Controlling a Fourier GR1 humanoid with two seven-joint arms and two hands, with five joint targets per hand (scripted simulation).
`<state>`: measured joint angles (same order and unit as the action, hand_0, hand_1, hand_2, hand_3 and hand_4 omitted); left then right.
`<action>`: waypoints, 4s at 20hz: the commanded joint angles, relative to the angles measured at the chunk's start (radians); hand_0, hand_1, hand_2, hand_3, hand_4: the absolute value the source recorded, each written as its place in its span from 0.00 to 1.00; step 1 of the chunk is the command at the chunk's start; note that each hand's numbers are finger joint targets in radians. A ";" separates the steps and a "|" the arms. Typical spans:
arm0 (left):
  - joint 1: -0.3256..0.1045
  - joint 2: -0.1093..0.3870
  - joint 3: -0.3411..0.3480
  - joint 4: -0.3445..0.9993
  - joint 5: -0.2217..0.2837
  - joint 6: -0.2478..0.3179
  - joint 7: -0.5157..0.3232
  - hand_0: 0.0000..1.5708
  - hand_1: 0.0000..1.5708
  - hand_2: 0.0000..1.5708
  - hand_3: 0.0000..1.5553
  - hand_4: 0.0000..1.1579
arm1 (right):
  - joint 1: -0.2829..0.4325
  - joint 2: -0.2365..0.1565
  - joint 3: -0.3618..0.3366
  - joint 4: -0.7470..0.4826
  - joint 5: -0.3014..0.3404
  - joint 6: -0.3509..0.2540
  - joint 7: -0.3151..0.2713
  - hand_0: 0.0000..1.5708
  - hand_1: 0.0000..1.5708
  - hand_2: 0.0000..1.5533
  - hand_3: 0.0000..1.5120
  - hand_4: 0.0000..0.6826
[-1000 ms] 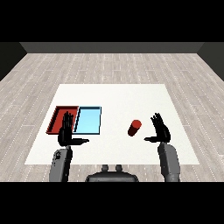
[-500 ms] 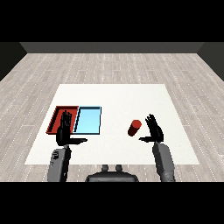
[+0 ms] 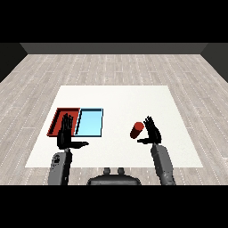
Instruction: Pick the red can and put it in the red box
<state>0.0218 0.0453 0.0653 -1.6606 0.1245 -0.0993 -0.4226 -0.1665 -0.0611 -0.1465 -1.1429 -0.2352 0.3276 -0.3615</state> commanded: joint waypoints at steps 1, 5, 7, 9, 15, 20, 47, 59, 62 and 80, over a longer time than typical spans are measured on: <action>-0.018 0.030 0.038 0.075 0.028 -0.056 -0.060 0.00 0.00 0.00 0.00 0.00 | -0.001 0.014 0.018 -0.010 -0.008 -0.021 0.008 0.00 0.00 0.00 0.00 0.00; 0.047 -0.013 -0.011 -0.009 0.000 -0.018 -0.035 0.00 0.00 0.00 0.00 0.00 | -0.026 0.020 0.039 0.069 0.030 -0.033 -0.034 0.00 0.00 0.00 0.00 0.00; 0.050 0.018 0.018 0.045 0.017 -0.075 -0.107 0.00 0.00 0.00 0.00 0.00 | -0.040 0.026 0.037 0.053 0.015 -0.048 -0.013 0.00 0.00 0.00 0.00 0.00; 0.047 -0.027 -0.028 -0.029 -0.009 -0.003 -0.020 0.00 0.00 0.00 0.00 0.00 | -0.086 0.007 0.017 0.158 0.031 -0.051 -0.066 0.00 0.00 0.00 0.00 0.00; -0.029 -0.028 -0.029 -0.010 -0.019 0.032 0.025 0.00 0.00 0.00 0.00 0.00 | -0.133 0.027 0.025 0.218 0.033 -0.087 -0.078 0.00 0.00 0.00 0.00 0.00; -0.048 -0.007 0.005 0.098 -0.013 -0.003 -0.059 0.00 0.00 0.00 0.00 0.00 | -0.086 0.002 0.028 0.196 0.013 -0.048 -0.074 0.00 0.00 0.00 0.00 0.00; -0.007 -0.014 -0.025 -0.043 0.007 0.021 0.025 0.00 0.00 0.00 0.00 0.00 | -0.313 0.035 0.034 0.360 0.030 -0.173 0.015 0.00 0.00 0.00 0.00 0.00; -0.021 -0.030 -0.029 0.026 -0.010 0.021 -0.036 0.00 0.00 0.00 0.00 0.00 | -0.310 0.051 0.089 0.371 0.152 -0.386 0.019 0.98 0.98 0.95 0.94 0.84; 0.080 -0.027 -0.042 -0.067 0.006 -0.006 -0.031 0.00 0.00 0.00 0.00 0.00 | -0.260 0.037 0.115 0.375 0.180 -0.358 0.000 0.97 0.97 0.95 0.94 0.81; -0.002 -0.004 -0.019 0.010 0.018 -0.012 -0.016 0.00 0.00 0.00 0.00 0.00 | -0.205 0.011 0.144 0.001 0.172 -0.404 0.105 0.98 0.98 0.94 0.91 0.85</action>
<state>0.0100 0.0381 0.0573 -1.6174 0.1440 -0.1093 -0.4631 -0.4016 -0.0209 -0.0092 -0.9897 -0.0553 -0.0826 -0.3020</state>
